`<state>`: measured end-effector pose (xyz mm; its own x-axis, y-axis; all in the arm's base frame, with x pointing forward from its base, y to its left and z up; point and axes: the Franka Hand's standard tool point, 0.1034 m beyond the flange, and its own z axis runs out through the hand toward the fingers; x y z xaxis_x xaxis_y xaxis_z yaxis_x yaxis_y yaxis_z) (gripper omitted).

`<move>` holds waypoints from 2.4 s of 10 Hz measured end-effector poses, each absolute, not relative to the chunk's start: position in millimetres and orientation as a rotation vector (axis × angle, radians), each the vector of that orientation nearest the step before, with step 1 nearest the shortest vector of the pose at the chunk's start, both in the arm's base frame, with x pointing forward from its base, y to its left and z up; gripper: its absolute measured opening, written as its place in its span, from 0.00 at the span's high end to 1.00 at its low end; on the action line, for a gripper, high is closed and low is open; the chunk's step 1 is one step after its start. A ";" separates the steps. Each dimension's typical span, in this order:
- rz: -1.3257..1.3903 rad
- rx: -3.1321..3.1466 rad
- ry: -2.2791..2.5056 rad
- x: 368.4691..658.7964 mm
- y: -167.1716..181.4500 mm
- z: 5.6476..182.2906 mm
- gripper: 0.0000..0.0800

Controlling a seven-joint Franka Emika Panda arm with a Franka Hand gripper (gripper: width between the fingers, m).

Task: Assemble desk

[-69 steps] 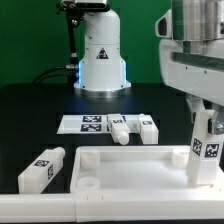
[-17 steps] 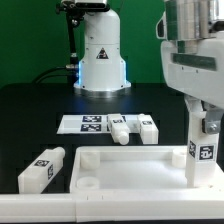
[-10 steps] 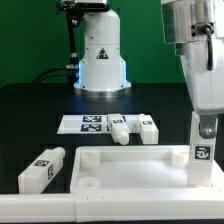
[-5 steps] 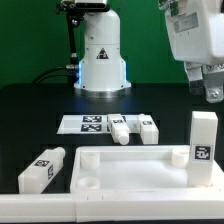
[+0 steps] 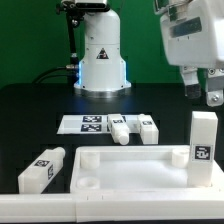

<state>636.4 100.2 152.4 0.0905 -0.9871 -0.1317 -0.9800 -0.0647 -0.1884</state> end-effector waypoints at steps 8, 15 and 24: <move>-0.177 -2.658 1.212 610.1 94.7 155.2 0.19; -0.181 -2.857 0.725 602.9 90.0 152.1 0.19; -0.223 -2.955 0.509 568.1 85.6 121.7 0.19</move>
Offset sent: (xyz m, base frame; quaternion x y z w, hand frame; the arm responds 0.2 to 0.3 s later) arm -0.0258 0.0039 -0.0010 -0.0105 0.0077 -0.3134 0.9495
